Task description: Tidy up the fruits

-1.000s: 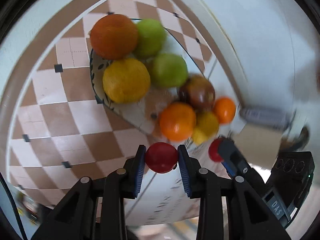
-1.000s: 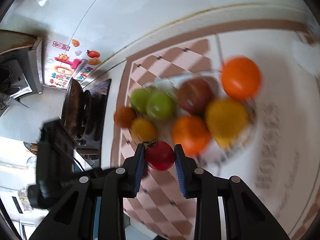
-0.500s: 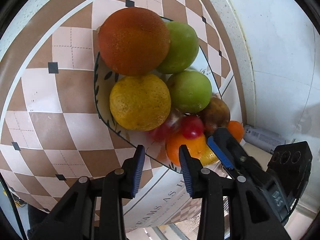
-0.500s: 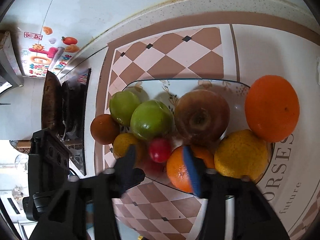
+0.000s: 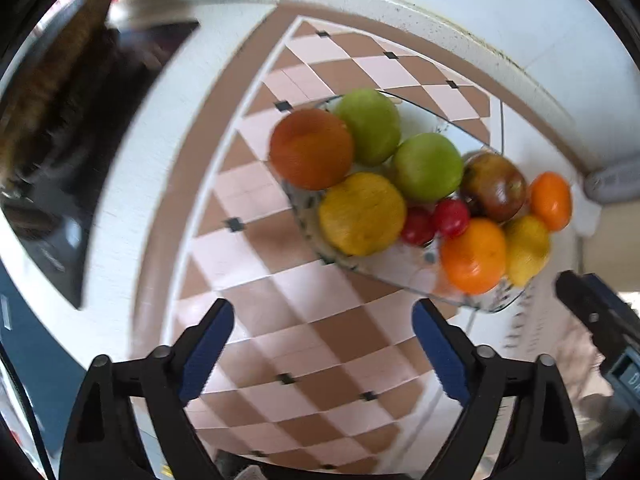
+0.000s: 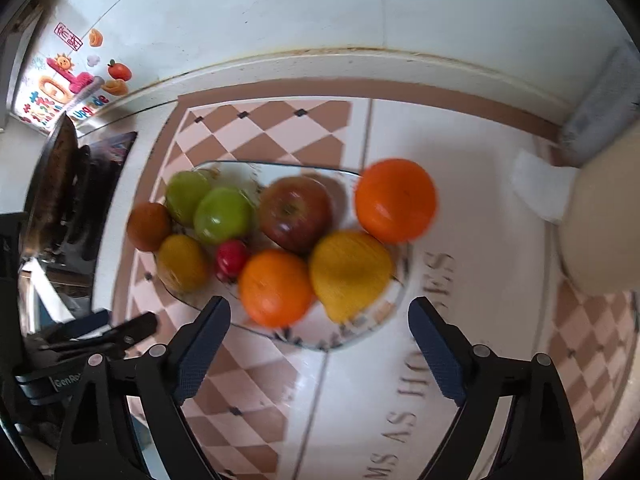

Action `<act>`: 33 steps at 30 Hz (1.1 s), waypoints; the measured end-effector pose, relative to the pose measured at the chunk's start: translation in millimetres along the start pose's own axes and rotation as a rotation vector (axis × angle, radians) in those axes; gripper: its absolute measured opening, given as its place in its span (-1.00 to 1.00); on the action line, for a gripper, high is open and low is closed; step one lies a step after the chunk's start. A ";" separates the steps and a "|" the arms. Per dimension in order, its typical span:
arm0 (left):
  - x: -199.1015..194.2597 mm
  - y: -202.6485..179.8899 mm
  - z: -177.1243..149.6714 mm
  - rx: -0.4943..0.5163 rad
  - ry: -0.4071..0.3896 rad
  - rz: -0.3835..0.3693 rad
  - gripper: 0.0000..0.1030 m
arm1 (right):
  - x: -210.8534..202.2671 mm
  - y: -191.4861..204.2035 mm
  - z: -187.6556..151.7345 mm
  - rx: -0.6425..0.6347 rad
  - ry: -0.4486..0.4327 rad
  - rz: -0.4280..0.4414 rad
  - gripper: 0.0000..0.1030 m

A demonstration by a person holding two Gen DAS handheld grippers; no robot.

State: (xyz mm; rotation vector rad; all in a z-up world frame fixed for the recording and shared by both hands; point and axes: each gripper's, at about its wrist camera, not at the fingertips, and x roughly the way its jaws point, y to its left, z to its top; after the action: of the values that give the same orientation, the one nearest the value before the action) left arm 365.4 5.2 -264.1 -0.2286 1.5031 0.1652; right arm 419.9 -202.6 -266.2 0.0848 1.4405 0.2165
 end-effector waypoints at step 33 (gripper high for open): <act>-226.0 50.7 -183.3 0.311 -0.507 -0.008 0.92 | -248.1 97.7 -235.0 0.147 -0.448 -0.136 0.92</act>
State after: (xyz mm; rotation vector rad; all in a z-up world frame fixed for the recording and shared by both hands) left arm 161.5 15.7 -50.7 0.0575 1.0044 -0.0199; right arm 149.8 -173.3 -37.2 0.1451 1.0086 -0.0228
